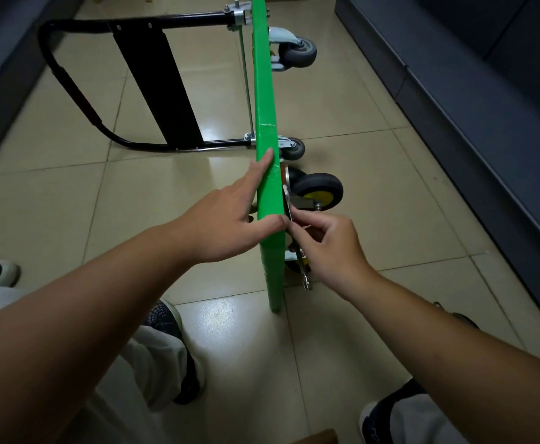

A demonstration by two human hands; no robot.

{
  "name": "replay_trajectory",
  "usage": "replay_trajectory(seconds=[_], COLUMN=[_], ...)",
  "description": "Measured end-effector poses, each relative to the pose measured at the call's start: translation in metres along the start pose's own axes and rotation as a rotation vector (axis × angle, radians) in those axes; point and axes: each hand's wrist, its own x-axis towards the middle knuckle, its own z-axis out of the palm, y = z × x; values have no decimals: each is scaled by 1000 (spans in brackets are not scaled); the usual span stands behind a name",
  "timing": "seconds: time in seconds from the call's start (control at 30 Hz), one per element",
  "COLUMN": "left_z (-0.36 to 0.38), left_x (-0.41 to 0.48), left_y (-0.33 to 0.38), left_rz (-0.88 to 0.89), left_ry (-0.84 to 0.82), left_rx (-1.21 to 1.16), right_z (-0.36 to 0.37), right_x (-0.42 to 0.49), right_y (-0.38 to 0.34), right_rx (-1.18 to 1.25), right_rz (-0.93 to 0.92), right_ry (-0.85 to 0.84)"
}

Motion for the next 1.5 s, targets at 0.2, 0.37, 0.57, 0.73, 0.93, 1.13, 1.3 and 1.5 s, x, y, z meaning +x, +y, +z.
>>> replay_trajectory(seconds=[0.2,0.37,0.57,0.73,0.93,1.13,1.3,1.5], left_z=[0,0,-1,-3,-2,-1,-1,-1], left_x=[1,1,-1,-2,0,1,0,-2], left_y=[3,9,6,8,8,7,6,6], left_rz=[8,13,16,15,16,14,12,9], left_ry=[4,21,8,4,9,11,24,13], left_rx=[10,8,-27,-37,-43,-18,0,-9], right_z=[7,-4,-50,-44,-22,-22,-14,-4], right_x=[13,-1,-18,5,21,19,15,1], right_y=[19,23,4,-40,-88,-88,-71,-29], right_rx=[27,-77,-673,-360,-222,-134,-52,-92], right_rz=[-42,83,481,456,410,345,336,114], right_ry=[56,-52,-226,9,-135,-163,-137,-52])
